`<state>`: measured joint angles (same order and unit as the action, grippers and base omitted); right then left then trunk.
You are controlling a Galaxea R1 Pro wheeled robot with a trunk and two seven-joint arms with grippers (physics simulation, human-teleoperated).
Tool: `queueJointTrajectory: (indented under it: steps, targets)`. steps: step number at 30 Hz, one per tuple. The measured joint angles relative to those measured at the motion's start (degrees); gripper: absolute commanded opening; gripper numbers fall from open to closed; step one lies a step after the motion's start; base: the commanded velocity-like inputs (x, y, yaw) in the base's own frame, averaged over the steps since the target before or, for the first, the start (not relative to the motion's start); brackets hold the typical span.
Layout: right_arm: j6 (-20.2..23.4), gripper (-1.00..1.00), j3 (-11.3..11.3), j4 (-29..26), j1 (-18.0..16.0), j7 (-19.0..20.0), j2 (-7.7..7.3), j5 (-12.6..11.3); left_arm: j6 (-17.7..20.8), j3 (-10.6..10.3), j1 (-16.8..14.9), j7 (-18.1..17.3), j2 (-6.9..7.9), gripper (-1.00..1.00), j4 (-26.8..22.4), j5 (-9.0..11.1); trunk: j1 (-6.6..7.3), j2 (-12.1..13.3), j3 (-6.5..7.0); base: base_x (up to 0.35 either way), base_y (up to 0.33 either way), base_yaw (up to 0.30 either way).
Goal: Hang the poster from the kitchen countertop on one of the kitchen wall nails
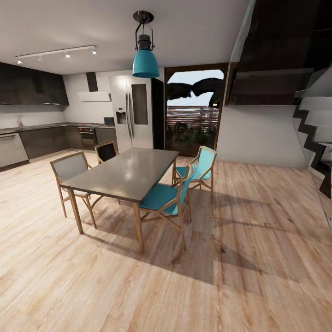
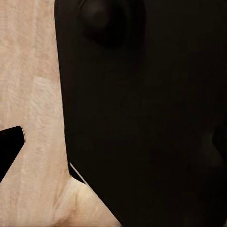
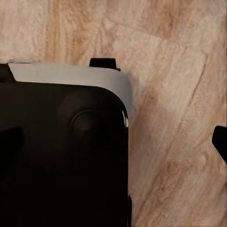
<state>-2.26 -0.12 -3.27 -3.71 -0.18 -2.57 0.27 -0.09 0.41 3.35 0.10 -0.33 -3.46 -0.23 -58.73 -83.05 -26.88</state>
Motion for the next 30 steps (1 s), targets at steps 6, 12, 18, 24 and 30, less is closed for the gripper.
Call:
queueJointTrajectory:
  steps: [6,12,18,24,30]
  targets:
    - [-8.7,1.0,0.0,-32.6,-0.3,-0.7,-2.32,0.2,0.0,0.3,0.7,0.0,0.18,1.0,-41.4,0.1,0.0,0.0,0.0,0.0,0.0,0.0]
    - [-8.8,1.0,0.0,-32.3,-0.1,-1.0,-3.39,0.1,-0.1,0.7,0.8,0.0,0.58,1.0,-42.3,0.1,0.0,0.0,0.0,0.0,0.0,0.028]
    - [-9.0,1.0,0.1,-32.1,-0.1,-1.2,-3.45,0.0,-0.1,0.7,0.8,0.1,0.81,1.0,-42.3,0.1,0.0,0.0,0.0,0.0,0.0,0.199]
    - [-9.0,1.0,0.1,-32.1,-0.1,-1.3,-3.36,0.0,-0.1,0.7,0.8,0.1,0.86,1.0,-42.4,0.1,0.0,0.0,0.0,0.0,0.0,0.267]
    - [-9.1,1.0,0.1,-32.1,-0.1,-1.4,-3.32,0.0,-0.1,0.7,0.8,0.1,0.83,1.0,-42.2,0.1,0.0,0.0,0.0,0.0,0.0,0.277]
